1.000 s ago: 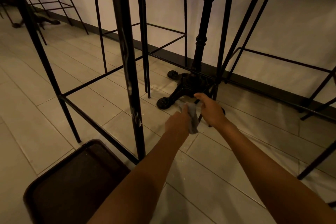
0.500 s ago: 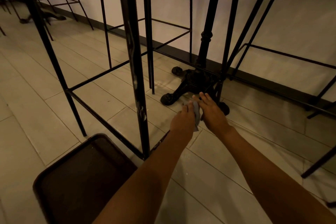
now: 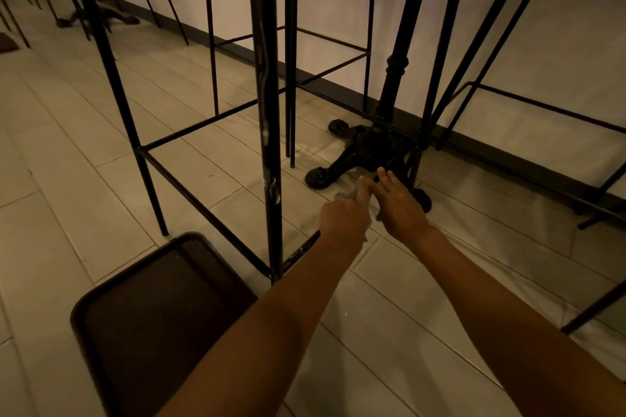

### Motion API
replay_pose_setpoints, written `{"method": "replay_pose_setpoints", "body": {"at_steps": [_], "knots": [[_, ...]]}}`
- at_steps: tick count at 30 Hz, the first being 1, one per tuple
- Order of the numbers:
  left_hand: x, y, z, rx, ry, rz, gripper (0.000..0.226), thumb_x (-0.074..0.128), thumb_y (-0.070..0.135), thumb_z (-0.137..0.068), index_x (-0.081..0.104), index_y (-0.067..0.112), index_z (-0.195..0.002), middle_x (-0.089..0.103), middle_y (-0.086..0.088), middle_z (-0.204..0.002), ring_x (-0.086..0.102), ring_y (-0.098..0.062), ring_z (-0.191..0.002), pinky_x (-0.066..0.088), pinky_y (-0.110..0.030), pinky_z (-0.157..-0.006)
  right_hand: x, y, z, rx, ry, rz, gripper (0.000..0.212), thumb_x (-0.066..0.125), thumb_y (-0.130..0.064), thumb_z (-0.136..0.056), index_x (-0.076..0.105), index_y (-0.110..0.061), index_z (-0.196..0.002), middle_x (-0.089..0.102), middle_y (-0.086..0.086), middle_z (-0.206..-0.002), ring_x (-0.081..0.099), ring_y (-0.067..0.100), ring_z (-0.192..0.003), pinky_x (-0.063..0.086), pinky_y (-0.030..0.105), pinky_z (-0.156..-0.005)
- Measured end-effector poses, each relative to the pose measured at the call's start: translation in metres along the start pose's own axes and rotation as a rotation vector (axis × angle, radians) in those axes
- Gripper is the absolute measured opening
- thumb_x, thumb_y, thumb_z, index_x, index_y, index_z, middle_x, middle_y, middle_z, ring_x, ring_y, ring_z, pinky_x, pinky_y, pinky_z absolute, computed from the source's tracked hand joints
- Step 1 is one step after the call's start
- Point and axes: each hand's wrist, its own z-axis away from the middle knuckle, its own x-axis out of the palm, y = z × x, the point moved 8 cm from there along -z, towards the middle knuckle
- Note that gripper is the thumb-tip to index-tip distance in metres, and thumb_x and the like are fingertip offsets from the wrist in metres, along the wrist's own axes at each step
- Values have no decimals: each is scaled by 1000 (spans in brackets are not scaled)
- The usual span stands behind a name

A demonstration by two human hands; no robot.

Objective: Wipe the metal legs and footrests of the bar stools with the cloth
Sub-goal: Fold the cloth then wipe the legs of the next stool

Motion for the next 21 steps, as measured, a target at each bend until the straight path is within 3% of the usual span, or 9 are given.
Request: {"method": "replay_pose_setpoints", "body": {"at_steps": [2, 7, 12, 16, 19, 21], "knots": [[3, 1, 2, 25, 1, 4, 80, 63, 26, -86, 11, 10, -144, 43, -21, -134, 52, -33, -114, 46, -37, -87, 1, 1, 1, 2, -20, 11, 78, 53, 6, -84, 16, -24, -146, 7, 13, -156, 4, 28, -144, 19, 38, -116], [11, -6, 12, 58, 21, 33, 80, 59, 25, -89, 6, 13, -148, 24, -26, -147, 43, -36, -124, 42, -39, -96, -2, -10, 3, -29, 36, 1, 73, 43, 12, -84, 14, -14, -146, 5, 10, -156, -4, 26, -144, 13, 36, -118], [22, -15, 25, 41, 20, 110, 75, 57, 21, -91, 9, 14, -148, 21, -22, -148, 36, -34, -129, 36, -40, -103, 4, -14, 8, -60, 40, -82, 71, 37, 15, -85, 14, -11, -146, 10, 9, -156, 2, 23, -145, 13, 33, -116], [25, -23, 18, -23, -5, 189, 83, 68, 22, -82, 16, 14, -146, 26, -18, -146, 41, -34, -126, 41, -45, -98, 7, -17, 9, -24, -18, -129, 70, 33, 16, -86, 15, -15, -147, 5, 8, -157, -1, 23, -145, 15, 40, -115], [21, -19, 6, -87, 17, 179, 60, 51, 30, -91, 26, 10, -142, 30, -22, -143, 40, -34, -126, 46, -43, -91, 6, -18, 7, -7, -53, -128, 64, 35, 11, -89, 16, -13, -146, 6, 10, -156, 1, 24, -145, 16, 39, -115], [23, -21, 2, -102, 9, 187, 56, 49, 32, -90, 30, 12, -139, 31, -21, -143, 44, -33, -122, 47, -42, -87, 5, -17, 6, -24, -46, -121, 63, 37, 9, -90, 18, -13, -146, 8, 12, -156, 3, 25, -144, 19, 38, -114]]}}
